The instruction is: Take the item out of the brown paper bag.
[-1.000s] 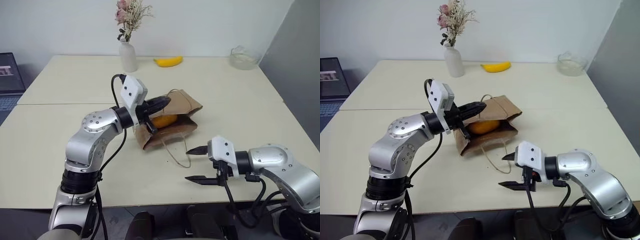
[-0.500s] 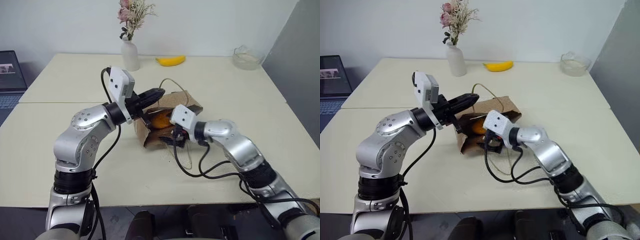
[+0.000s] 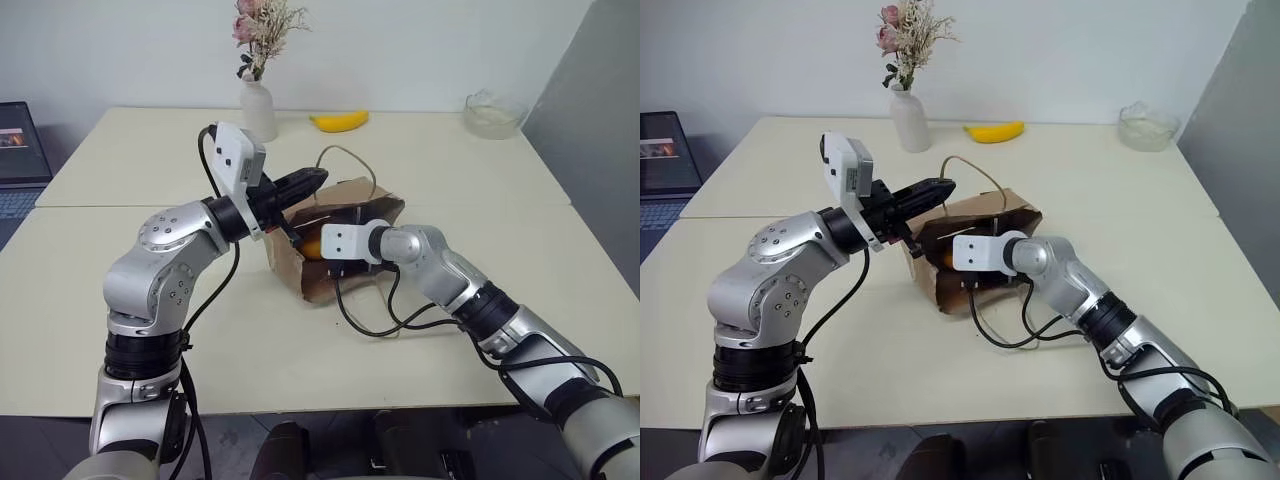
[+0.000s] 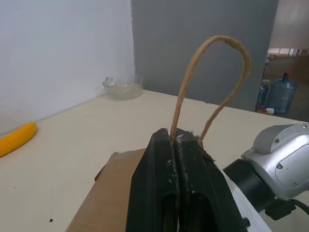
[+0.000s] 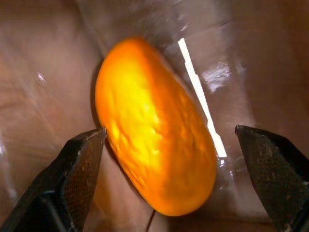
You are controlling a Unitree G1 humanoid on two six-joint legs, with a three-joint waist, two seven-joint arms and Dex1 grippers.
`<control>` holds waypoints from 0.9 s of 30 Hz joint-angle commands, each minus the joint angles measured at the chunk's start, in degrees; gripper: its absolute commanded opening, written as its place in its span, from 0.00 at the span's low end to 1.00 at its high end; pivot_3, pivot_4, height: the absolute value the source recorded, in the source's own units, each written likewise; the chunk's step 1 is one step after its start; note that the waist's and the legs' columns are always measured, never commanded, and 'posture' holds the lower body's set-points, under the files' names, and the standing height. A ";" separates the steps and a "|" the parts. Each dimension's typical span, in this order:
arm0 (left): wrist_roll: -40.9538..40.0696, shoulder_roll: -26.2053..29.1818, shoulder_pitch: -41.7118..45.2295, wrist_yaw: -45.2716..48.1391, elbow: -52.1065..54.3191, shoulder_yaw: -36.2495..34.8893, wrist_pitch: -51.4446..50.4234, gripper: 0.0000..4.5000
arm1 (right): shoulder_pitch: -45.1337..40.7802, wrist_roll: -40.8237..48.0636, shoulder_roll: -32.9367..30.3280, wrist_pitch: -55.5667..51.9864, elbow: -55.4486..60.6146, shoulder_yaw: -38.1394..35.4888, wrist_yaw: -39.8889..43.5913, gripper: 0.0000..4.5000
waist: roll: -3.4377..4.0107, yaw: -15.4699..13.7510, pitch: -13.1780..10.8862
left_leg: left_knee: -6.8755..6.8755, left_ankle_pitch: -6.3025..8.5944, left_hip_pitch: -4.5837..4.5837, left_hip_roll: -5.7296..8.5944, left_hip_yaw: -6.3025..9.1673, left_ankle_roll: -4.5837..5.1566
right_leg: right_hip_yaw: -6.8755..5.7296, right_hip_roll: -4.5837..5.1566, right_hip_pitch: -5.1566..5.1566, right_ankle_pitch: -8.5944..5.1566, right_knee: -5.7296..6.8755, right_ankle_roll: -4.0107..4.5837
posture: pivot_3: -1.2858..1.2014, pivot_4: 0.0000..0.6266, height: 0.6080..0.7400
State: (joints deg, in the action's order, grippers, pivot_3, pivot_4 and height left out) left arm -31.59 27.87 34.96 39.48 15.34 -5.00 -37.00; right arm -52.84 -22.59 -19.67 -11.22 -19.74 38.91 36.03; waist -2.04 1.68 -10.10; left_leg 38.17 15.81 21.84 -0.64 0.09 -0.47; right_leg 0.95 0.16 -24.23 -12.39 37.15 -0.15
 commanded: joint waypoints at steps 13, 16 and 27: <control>2.98 2.74 1.46 -0.20 -2.70 -1.22 5.22 0.00 | -1.05 -0.29 2.59 4.06 -1.38 -6.80 3.69 0.71 | 0.02 -0.01 -0.01 | -0.02 0.00 0.01 0.00 0.04 0.00 | -0.03 0.02 -0.01 0.05 -0.01 0.09 | 0.52 0.24 1.00; 5.71 2.42 3.42 -2.79 -6.17 -1.39 7.28 0.00 | 1.66 4.06 1.32 0.93 7.95 -9.65 9.84 0.71 | 0.03 -0.04 -0.02 | -0.04 0.00 0.02 0.00 0.07 0.00 | -0.05 0.01 -0.01 0.05 -0.01 0.08 | 0.52 0.24 1.00; 10.20 1.92 4.99 -4.21 -11.25 0.50 10.65 0.00 | 3.24 26.67 -1.97 -13.65 27.95 -22.37 24.92 0.71 | 0.04 -0.08 -0.02 | -0.04 0.00 0.02 -0.01 0.12 0.00 | -0.10 0.02 0.00 0.04 0.00 0.07 | 0.52 0.24 1.00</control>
State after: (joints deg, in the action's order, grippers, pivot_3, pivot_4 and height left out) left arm -22.12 29.80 38.44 35.54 3.57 -4.52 -28.01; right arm -48.33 -0.78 -21.68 -21.82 4.14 20.72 59.73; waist -2.01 1.61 -10.12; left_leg 38.13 15.81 21.86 -0.66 0.22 -0.47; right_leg 0.83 0.17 -24.23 -12.35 37.15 -0.08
